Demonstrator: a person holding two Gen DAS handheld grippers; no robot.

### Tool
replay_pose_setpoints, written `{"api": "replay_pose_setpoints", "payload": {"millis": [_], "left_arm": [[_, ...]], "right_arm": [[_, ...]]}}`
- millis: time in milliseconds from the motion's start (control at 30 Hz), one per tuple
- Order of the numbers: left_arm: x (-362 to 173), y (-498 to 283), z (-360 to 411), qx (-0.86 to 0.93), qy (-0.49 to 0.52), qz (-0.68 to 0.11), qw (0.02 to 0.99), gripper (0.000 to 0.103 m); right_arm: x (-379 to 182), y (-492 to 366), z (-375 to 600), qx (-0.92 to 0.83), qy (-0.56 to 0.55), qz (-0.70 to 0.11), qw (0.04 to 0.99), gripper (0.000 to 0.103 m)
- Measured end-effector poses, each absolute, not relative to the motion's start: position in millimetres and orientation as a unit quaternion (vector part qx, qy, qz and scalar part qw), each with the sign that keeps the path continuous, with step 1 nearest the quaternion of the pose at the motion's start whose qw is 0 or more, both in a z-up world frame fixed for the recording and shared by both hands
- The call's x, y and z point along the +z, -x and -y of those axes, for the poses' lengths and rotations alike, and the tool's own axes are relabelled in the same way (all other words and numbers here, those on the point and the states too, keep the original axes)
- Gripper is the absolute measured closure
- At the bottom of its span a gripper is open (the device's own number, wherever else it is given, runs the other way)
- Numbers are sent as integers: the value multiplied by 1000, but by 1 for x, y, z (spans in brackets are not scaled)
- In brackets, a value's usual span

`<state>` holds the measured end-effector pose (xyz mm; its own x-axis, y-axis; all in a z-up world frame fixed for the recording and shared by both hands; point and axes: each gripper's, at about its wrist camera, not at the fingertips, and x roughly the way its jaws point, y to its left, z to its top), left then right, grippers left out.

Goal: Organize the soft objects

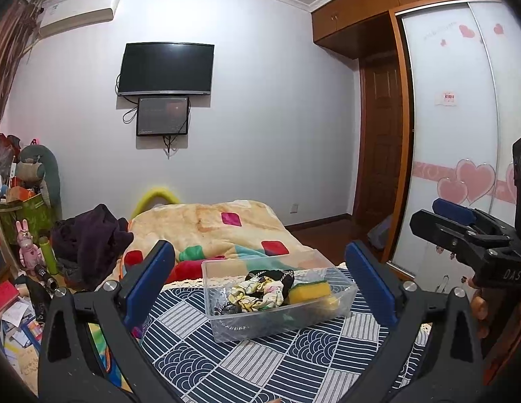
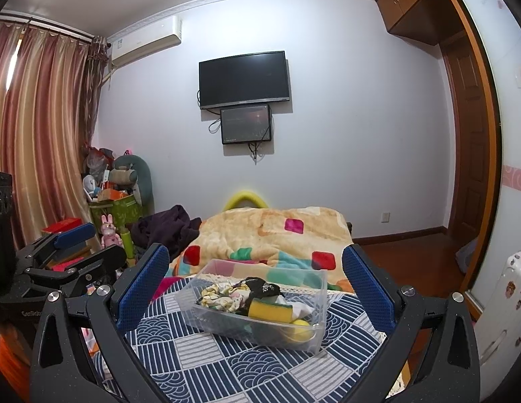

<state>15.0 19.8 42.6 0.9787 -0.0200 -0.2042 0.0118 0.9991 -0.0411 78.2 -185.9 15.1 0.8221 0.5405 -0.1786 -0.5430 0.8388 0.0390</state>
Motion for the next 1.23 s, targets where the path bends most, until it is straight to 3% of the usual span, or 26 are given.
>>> {"api": "replay_pose_setpoints", "payload": {"millis": [1233], "left_arm": [[39, -20, -26, -30, 38, -121, 991, 0]], "right_arm": [[14, -79, 181, 286, 6, -103, 953, 0]]}}
